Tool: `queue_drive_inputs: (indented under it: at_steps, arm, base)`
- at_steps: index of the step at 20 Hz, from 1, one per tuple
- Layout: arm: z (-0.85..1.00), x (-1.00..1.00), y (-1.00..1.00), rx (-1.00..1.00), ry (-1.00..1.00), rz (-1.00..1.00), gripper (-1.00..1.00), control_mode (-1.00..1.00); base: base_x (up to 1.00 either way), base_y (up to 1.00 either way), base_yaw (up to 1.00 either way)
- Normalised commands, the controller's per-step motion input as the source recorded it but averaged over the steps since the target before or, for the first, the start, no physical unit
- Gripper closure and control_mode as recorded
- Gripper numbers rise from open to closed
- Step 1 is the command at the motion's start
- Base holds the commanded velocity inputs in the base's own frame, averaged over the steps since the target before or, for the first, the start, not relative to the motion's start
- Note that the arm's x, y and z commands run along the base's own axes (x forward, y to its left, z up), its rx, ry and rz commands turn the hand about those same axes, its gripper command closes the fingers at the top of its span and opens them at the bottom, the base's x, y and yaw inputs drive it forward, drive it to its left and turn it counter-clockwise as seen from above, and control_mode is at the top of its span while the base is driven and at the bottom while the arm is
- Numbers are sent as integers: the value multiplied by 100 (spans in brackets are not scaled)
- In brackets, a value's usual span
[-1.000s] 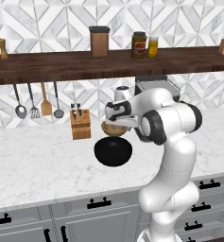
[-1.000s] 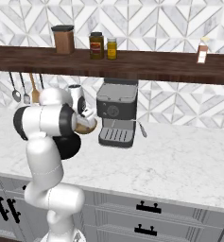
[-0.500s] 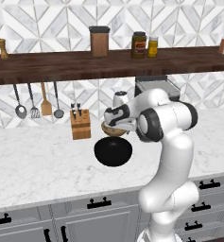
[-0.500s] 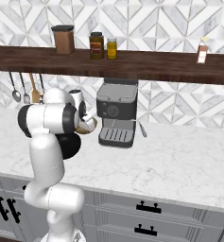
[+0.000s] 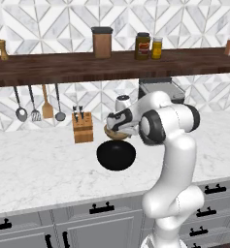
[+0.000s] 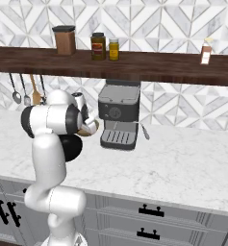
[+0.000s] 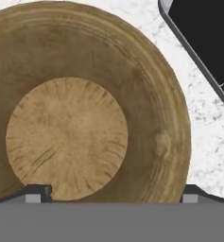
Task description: Pick up the bowls on the counter and stack them on top of one another in the open cabinet. Place the smaller bowl on top of the larger bowl.
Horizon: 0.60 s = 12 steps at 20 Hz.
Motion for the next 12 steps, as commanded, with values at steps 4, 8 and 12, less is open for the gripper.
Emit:
queue_drive_inputs:
  at_steps: [4, 8, 12]
  arm:
    - [-41, 0, 0, 0, -9, -2, 100, -100]
    - [-12, 0, 0, 0, -7, 0, 100, -100]
    - [7, 0, 0, 2, -17, -3, 100, -100]
  base:
    - [0, 0, 0]
    - [0, 0, 0]
    - [0, 0, 0]
